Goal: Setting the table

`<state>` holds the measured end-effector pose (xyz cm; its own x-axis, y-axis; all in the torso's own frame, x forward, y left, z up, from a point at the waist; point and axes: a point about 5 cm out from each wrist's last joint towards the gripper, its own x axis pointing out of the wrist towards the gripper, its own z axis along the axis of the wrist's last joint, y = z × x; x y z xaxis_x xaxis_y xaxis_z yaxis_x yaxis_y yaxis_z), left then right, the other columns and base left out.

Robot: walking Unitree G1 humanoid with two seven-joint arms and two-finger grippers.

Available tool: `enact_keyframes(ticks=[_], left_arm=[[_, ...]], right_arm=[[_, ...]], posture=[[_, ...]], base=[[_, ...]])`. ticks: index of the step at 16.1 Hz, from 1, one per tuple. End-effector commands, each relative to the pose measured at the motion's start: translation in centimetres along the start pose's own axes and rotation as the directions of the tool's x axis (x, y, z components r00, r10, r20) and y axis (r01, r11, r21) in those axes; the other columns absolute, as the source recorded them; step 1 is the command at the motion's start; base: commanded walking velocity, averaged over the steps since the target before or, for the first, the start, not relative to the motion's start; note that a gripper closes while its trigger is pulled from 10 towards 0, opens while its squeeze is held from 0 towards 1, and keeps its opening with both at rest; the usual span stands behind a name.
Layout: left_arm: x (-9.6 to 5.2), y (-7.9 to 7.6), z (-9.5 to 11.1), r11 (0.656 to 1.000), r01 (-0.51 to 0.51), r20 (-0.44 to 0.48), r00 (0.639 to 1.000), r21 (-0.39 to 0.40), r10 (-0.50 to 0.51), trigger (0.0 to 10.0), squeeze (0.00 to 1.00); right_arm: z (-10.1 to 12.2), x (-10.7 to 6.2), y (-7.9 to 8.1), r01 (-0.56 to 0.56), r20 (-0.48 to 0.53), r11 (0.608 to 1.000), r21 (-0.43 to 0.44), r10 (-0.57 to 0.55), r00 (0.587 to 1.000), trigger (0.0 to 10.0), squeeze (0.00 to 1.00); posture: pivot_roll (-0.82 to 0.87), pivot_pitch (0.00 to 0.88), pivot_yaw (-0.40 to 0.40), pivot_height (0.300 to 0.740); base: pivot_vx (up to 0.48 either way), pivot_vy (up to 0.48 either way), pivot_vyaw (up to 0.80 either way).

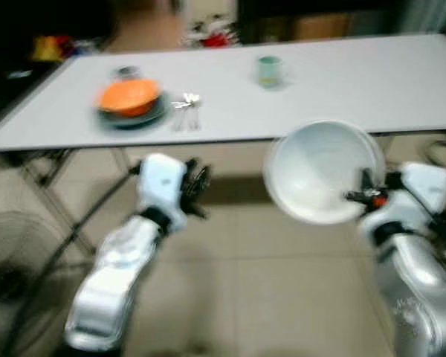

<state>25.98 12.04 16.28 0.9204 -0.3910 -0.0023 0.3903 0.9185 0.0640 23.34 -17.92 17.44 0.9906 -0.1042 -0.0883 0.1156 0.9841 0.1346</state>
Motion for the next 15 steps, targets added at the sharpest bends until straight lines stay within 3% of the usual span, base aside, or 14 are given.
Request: enact_keyframes(ticks=[1,15], left_arm=[[0.11,-0.10,0.21,1.000,0.000,0.005,1.000,-0.001,0.000,10.0,0.00],[0.22,-0.24,0.19,1.000,-0.004,-0.003,1.000,-0.004,0.004,10.0,0.00]], right_arm=[[0.43,0.04,-0.65,0.030,0.015,1.000,0.005,-0.030,0.999,10.0,0.00],[1.03,0.32,-0.01,-0.045,0.031,0.997,0.062,0.043,0.999,10.0,0.00]], posture=[[0.02,0.000,0.070,0.740],[0.01,0.000,0.069,0.740]], base=[[0.311,0.000,-0.80],[0.317,0.000,-0.05]])
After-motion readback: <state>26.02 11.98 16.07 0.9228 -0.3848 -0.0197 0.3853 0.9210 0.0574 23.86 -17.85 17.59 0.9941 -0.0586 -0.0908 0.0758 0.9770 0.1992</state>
